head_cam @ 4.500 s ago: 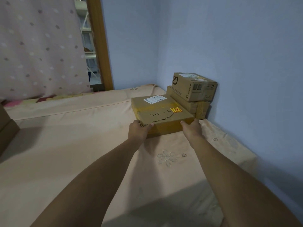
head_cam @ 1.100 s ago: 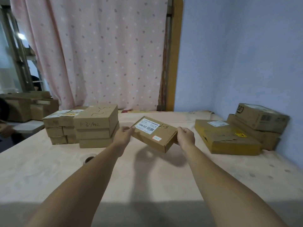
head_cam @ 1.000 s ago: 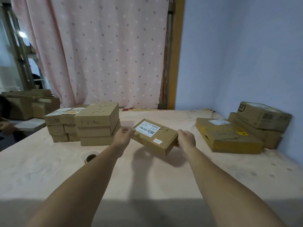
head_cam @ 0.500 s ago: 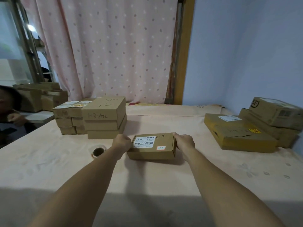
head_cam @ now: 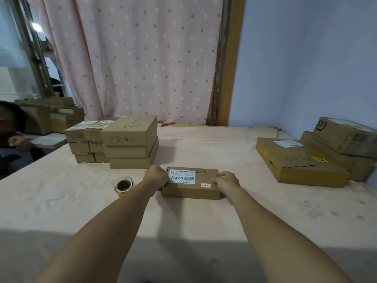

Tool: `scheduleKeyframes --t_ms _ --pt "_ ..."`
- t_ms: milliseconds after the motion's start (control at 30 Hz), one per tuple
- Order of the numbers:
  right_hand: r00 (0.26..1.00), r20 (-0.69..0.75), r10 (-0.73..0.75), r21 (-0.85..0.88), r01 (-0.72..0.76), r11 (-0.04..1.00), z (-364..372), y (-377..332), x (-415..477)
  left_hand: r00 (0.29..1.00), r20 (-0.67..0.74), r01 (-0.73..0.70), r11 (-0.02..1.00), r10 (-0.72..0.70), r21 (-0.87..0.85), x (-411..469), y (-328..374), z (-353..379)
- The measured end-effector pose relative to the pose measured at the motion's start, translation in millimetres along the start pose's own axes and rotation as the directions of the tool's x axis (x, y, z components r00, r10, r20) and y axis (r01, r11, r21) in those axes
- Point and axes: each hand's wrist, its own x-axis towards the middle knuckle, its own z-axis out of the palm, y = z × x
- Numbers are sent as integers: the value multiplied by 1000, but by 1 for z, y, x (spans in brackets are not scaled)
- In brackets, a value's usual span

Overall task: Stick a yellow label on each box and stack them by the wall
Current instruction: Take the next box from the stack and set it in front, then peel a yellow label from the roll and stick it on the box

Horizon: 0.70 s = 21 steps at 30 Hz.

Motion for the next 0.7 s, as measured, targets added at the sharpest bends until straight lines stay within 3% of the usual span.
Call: scheduleKeyframes --t_ms 167,267,400,533,700 --pt "1000 -1 -5 -58 5 998 1 -5 -3 998 53 -31 999 29 24 2 0 -6" --pt "999 -17 -43 -252 37 967 9 -12 -3 993 72 -93 994 88 64 2 5 -20" --pt "981 -63 -183 -507 126 853 29 -25 -11 986 54 -166 979 161 117 -2 4 -54" --pt "937 -79 -341 -645 213 734 56 -36 -18 970 21 -234 914 241 331 -8 -9 -95" --pt "901 73 -428 -615 379 691 86 -58 -33 955 63 -278 804 289 525 -20 -34 -142"
